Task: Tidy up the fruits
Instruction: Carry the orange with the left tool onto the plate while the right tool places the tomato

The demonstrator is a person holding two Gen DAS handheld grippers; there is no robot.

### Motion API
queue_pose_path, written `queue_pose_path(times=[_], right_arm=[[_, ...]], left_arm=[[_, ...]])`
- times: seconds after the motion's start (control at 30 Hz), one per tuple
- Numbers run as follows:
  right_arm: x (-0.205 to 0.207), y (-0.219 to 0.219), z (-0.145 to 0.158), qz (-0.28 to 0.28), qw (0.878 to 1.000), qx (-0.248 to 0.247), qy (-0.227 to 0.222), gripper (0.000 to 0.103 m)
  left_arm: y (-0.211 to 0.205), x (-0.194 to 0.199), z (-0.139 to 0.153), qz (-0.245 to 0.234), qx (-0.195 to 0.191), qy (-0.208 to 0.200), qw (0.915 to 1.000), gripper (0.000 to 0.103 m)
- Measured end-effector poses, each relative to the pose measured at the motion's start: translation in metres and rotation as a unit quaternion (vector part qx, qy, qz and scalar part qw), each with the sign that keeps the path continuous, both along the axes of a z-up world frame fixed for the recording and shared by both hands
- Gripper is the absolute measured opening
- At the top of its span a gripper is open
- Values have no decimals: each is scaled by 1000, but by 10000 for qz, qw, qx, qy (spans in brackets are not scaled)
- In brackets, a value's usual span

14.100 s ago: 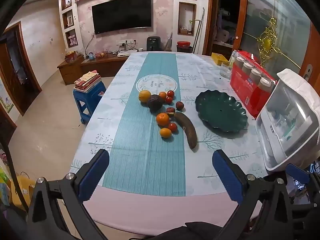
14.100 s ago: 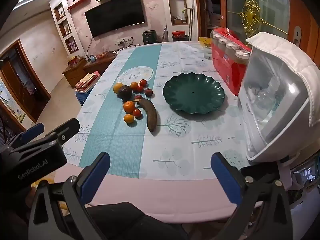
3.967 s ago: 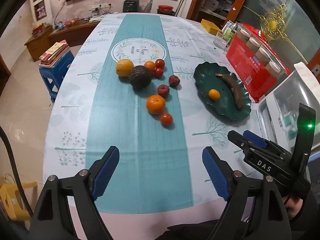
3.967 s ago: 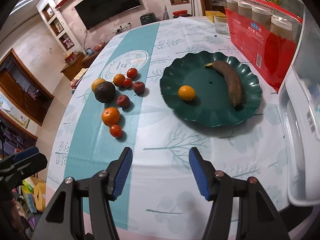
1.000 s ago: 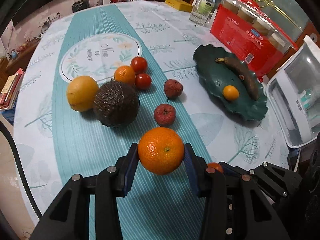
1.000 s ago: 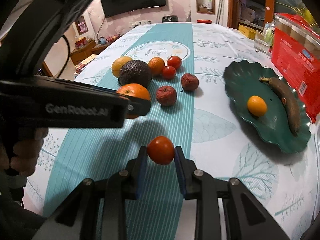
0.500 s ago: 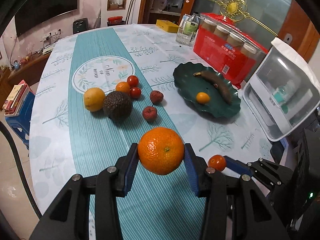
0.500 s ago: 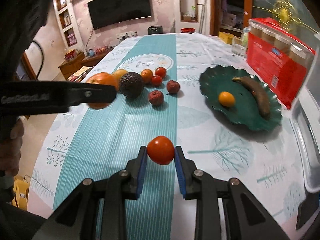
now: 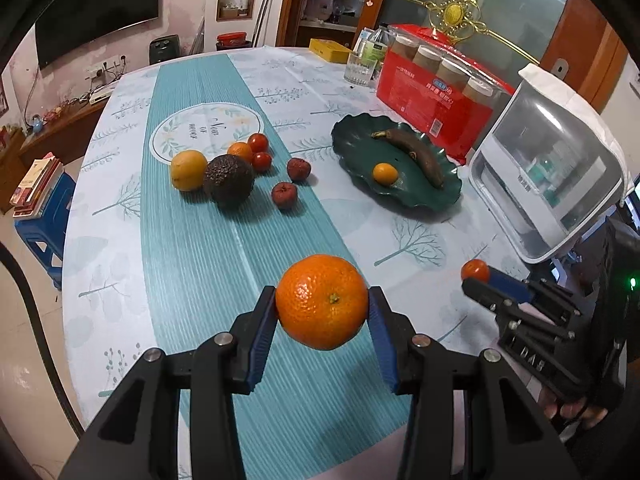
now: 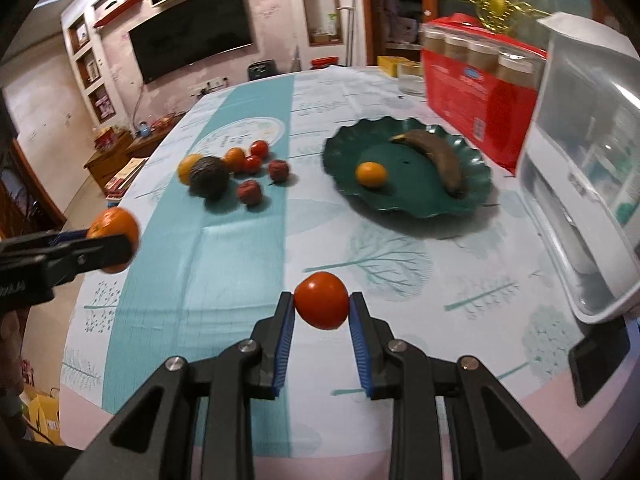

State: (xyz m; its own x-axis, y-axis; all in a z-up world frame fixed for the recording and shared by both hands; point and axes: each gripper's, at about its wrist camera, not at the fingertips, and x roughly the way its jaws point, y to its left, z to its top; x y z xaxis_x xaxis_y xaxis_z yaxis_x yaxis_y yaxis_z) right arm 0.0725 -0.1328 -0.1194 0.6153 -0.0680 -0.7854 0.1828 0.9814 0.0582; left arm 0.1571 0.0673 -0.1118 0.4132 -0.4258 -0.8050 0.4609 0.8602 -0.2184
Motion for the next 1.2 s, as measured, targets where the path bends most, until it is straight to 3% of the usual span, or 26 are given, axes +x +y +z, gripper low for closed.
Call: queue_pose_path(times=[0.3,0.73,0.87,1.2], right_arm=[[12,-57,24,1,9999,-51,-87,28],[66,-116,48,686,9971,-222,-255,28],[85,-127,42,892,9948,-464,-190,28],[115,-146,3,1198,9924,-262,115,28]], left_arm=[[-30,3,7,272,-118,-79,9995,43],[-112,36,15,569,-340,-265,9974,43],[-140,53,9,668,-359,-286,9967,44],[-187,91,-29,956,-348,90,9948,44]])
